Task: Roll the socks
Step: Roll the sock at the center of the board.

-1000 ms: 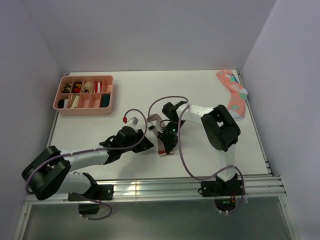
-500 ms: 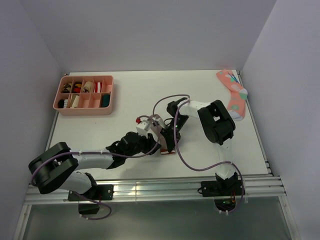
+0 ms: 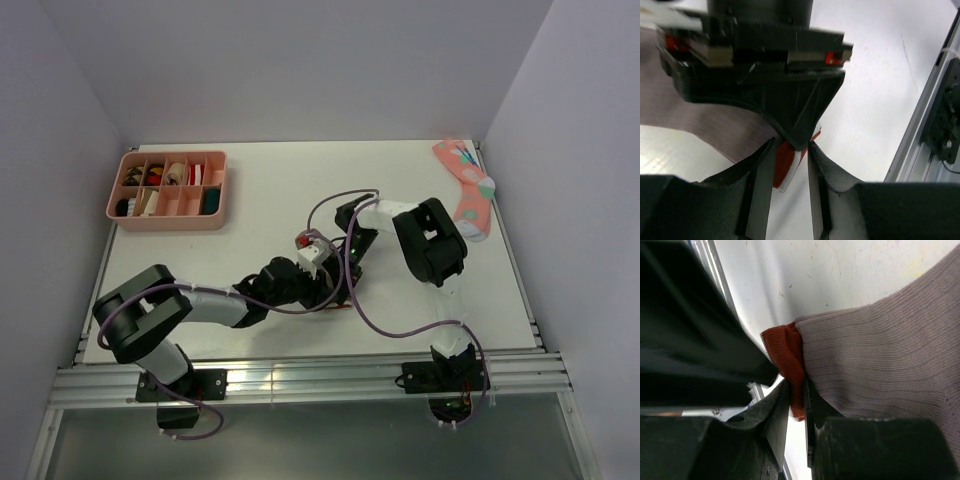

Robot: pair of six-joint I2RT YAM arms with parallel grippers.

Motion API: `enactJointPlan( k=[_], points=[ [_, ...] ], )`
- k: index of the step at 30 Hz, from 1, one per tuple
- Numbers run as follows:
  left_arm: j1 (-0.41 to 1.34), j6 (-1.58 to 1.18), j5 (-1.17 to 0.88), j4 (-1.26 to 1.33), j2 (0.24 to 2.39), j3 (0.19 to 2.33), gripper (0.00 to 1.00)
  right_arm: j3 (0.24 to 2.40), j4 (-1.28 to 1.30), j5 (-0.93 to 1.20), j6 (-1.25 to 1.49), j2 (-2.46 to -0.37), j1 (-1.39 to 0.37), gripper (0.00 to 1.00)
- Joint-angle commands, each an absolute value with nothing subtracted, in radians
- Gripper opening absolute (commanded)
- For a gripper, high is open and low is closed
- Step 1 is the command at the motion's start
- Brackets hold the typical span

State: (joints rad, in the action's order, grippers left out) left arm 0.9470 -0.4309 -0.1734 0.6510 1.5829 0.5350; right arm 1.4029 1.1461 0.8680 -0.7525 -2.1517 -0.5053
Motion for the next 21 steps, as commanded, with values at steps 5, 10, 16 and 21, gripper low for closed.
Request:
enactJointPlan(
  k=[5, 10, 16, 21],
  points=[
    [0.954, -0.428, -0.230, 0.762, 1.646, 0.551, 0.37, 1.439, 1.164, 0.877, -0.741, -2.186, -0.486, 0.23],
    [0.960, -0.454, -0.230, 0.808, 1.684, 0.532, 0.36, 1.447, 1.167, 0.885, -0.735, -2.192, -0.482, 0.22],
    [0.971, -0.459, -0.203, 0.805, 1.698, 0.519, 0.36, 1.457, 1.177, 0.894, -0.733, -2.197, -0.471, 0.22],
    [0.971, -0.466, -0.181, 0.805, 1.690, 0.500, 0.36, 1.459, 1.181, 0.897, -0.733, -2.194, -0.462, 0.22]
  ],
)
